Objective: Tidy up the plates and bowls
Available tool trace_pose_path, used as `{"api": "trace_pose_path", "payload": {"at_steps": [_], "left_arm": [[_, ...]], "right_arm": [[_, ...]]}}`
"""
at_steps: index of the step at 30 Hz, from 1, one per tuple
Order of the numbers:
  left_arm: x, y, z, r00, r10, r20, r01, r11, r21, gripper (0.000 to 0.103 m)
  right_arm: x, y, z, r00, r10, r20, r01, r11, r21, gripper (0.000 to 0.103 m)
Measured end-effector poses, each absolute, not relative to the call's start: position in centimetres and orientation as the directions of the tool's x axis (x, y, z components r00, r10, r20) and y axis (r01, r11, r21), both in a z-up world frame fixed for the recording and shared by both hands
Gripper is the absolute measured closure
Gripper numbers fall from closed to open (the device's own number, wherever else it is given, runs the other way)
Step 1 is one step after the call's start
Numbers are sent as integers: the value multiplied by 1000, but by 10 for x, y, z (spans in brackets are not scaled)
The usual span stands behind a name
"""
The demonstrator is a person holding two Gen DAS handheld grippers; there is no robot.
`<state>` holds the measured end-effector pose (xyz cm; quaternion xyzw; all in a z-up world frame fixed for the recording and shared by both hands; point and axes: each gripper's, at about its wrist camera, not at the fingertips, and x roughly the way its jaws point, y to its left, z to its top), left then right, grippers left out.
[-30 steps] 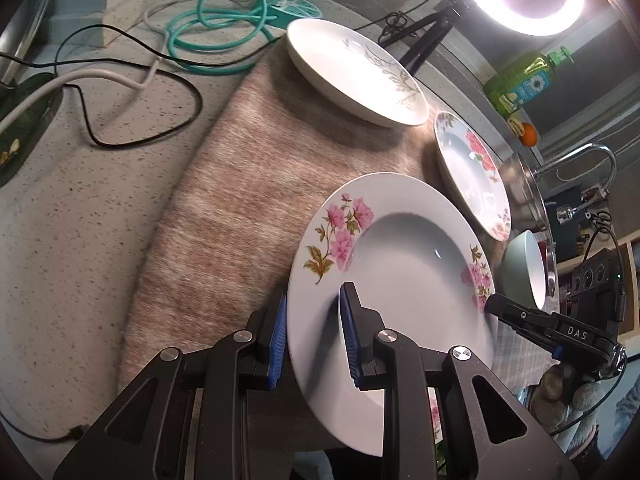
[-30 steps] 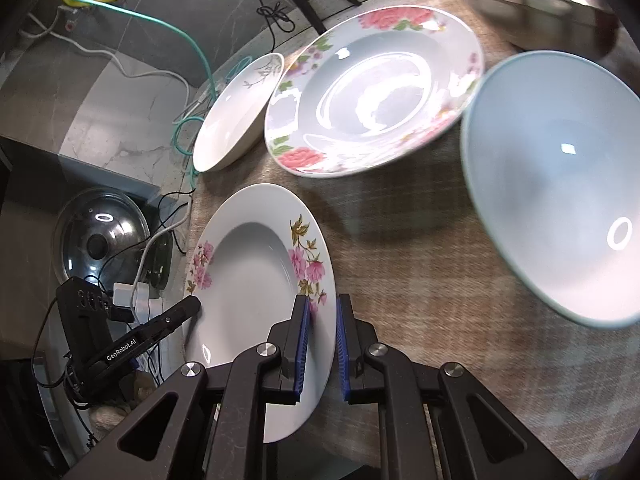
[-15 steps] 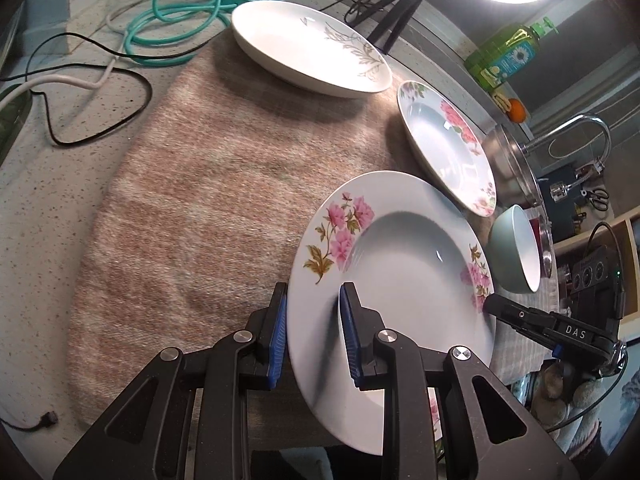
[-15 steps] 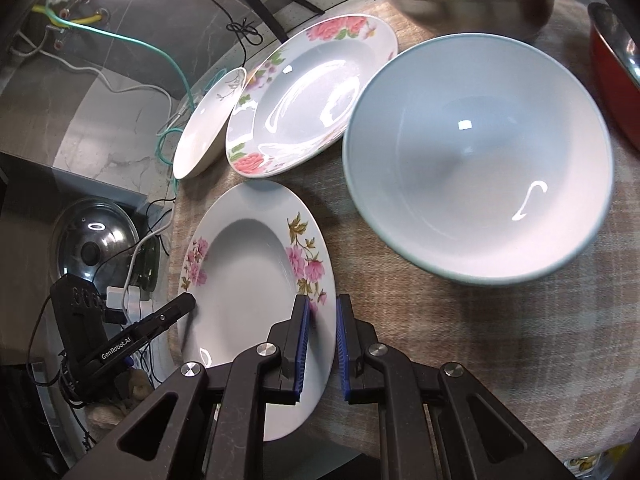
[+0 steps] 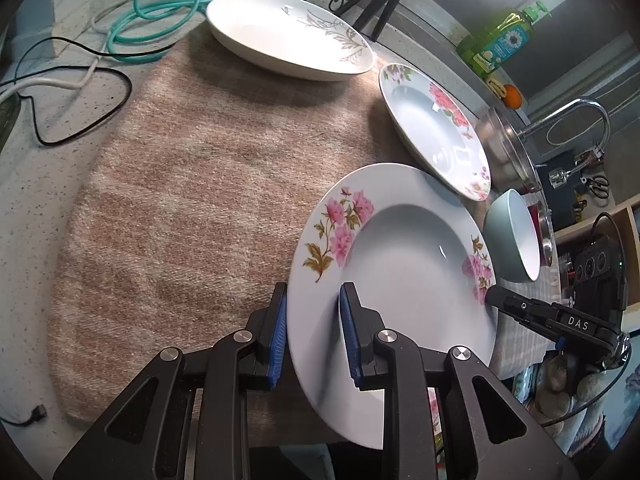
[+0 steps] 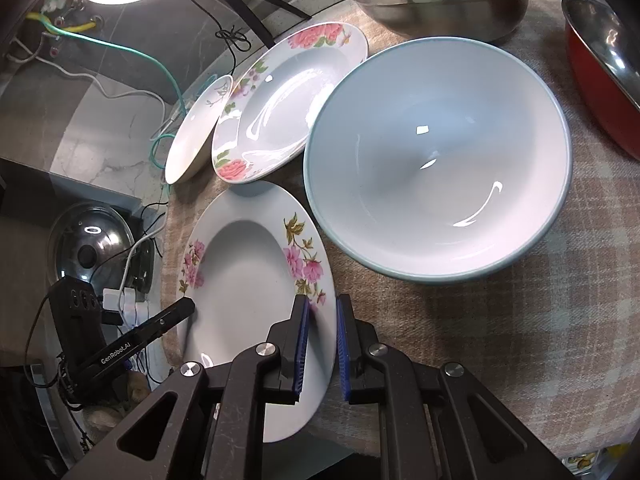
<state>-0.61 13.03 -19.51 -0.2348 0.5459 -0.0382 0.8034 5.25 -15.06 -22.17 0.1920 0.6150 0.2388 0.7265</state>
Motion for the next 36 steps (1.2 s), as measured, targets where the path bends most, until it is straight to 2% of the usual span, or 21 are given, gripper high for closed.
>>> {"api": "trace_pose_path", "payload": {"at_steps": [36], "left_arm": [[-2,126,-196,387,-312,-868,-173,900,-401,80]], "right_arm": [[51,-147,-222,128,556,-821,-134,830,541,87]]}}
